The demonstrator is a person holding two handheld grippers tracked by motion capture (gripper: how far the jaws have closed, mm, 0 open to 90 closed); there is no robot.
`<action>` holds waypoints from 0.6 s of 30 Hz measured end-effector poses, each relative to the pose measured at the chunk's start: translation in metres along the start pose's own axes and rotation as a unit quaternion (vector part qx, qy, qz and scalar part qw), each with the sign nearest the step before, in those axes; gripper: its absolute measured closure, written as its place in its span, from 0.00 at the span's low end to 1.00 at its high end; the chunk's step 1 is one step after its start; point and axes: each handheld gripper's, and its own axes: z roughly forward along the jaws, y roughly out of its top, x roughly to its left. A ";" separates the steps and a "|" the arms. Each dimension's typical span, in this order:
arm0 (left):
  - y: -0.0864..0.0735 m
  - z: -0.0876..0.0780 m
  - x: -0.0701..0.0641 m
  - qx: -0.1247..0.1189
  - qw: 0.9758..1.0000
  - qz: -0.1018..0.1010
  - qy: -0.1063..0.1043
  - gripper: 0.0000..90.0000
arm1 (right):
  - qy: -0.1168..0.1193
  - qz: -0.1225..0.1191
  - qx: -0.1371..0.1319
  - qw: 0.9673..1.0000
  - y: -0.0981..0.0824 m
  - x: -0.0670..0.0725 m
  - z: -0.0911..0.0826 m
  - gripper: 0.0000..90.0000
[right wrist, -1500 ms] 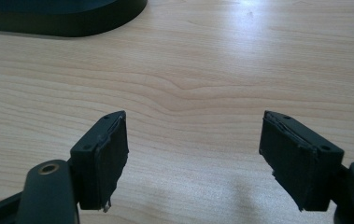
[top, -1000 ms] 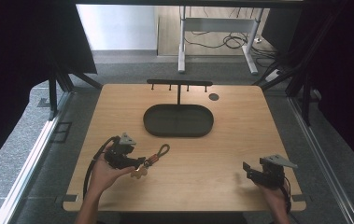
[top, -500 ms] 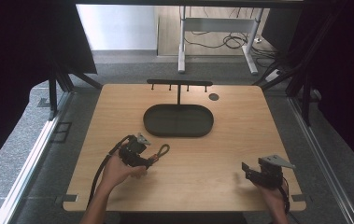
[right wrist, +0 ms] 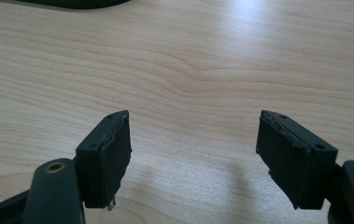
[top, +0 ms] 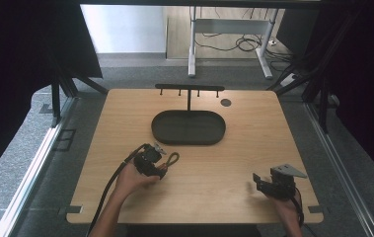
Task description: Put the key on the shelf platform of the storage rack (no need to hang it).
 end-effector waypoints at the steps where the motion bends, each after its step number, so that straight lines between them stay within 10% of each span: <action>1: 0.000 0.001 0.000 0.001 1.000 0.001 -0.002 0.43 | 0.000 0.001 0.000 1.000 0.000 0.000 0.000 0.30; 18: 0.004 0.010 0.001 0.019 1.000 -0.002 -0.006 0.42 | -0.001 -0.003 0.011 1.000 -0.002 -0.001 0.004 0.30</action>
